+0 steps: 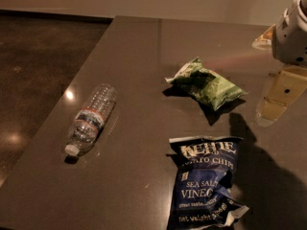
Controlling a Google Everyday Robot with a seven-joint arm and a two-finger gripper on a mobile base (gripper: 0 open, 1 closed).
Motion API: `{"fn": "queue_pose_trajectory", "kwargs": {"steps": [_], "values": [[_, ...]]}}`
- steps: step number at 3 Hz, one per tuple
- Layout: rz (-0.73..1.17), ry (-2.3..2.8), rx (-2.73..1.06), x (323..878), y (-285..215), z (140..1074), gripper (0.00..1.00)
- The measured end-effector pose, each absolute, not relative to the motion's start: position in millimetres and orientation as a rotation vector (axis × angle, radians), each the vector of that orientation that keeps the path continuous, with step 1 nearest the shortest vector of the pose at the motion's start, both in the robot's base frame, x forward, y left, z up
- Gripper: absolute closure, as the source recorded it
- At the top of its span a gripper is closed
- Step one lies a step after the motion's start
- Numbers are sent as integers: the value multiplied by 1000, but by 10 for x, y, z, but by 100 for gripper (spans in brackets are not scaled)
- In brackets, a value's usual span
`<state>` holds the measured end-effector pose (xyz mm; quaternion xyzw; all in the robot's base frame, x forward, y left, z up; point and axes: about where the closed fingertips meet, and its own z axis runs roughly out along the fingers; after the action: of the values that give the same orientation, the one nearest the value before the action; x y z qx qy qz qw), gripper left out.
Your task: Pick water bottle
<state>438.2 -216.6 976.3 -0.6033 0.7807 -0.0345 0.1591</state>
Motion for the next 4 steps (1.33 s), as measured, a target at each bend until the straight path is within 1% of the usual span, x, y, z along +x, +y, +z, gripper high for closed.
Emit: {"fn": "queue_pose_trajectory", "kwargs": {"steps": [1, 2, 4], "values": [[-99, 2231, -1724, 4382, -2166, 9763, 0], [-72, 2132, -1818, 4353, -1955, 9794, 0], [29, 1782, -2129, 4299, -929, 9753, 0]]}}
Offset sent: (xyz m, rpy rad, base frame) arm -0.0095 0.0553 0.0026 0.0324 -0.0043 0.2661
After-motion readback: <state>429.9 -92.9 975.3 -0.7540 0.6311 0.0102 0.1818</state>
